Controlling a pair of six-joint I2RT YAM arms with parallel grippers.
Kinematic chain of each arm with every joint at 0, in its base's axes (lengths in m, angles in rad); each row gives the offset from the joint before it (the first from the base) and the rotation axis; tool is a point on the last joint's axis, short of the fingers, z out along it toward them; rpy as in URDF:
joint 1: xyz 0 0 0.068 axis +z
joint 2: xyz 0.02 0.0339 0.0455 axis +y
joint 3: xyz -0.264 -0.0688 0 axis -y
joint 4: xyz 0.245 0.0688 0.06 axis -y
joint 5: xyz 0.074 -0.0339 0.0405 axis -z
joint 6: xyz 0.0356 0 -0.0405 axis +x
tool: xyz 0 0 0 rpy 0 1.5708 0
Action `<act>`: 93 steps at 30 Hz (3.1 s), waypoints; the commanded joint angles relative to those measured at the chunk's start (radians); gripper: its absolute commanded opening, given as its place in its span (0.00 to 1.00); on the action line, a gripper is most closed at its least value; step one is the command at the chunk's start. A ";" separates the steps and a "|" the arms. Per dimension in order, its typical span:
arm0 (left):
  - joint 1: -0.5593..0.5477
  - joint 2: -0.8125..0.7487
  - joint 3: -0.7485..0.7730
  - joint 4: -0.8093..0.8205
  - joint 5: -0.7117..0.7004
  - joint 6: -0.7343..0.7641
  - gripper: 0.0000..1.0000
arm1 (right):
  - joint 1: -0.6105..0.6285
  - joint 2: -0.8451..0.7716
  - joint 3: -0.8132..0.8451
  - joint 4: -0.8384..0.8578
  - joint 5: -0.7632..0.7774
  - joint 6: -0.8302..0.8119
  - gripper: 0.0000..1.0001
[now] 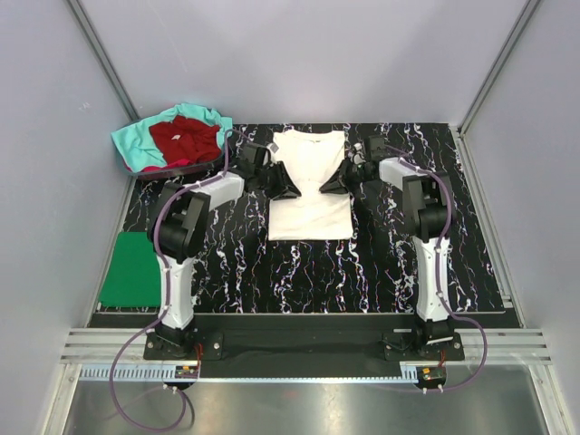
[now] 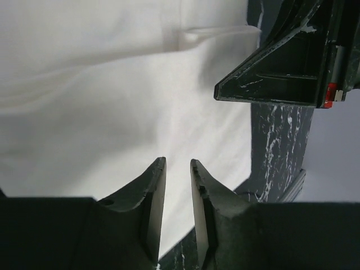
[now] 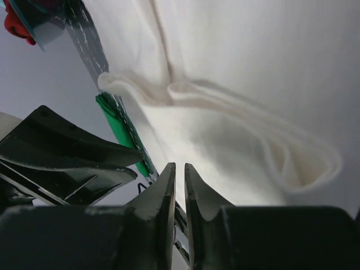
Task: Fold and stack the t-shirts
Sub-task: Fold the tshirt
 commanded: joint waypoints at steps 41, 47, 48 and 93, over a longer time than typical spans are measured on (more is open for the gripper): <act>0.049 -0.154 -0.365 0.116 0.120 0.059 0.23 | 0.087 -0.185 -0.315 -0.151 -0.056 -0.246 0.12; 0.055 -0.100 -0.426 0.068 0.080 0.106 0.20 | 0.025 -0.197 -0.465 -0.094 -0.021 -0.240 0.11; 0.055 -0.102 -0.435 0.070 0.076 0.105 0.19 | 0.009 -0.206 -0.498 -0.093 -0.016 -0.241 0.10; 0.026 -0.322 -0.636 0.016 0.059 0.094 0.31 | 0.114 -0.284 -0.616 -0.074 0.001 -0.215 0.28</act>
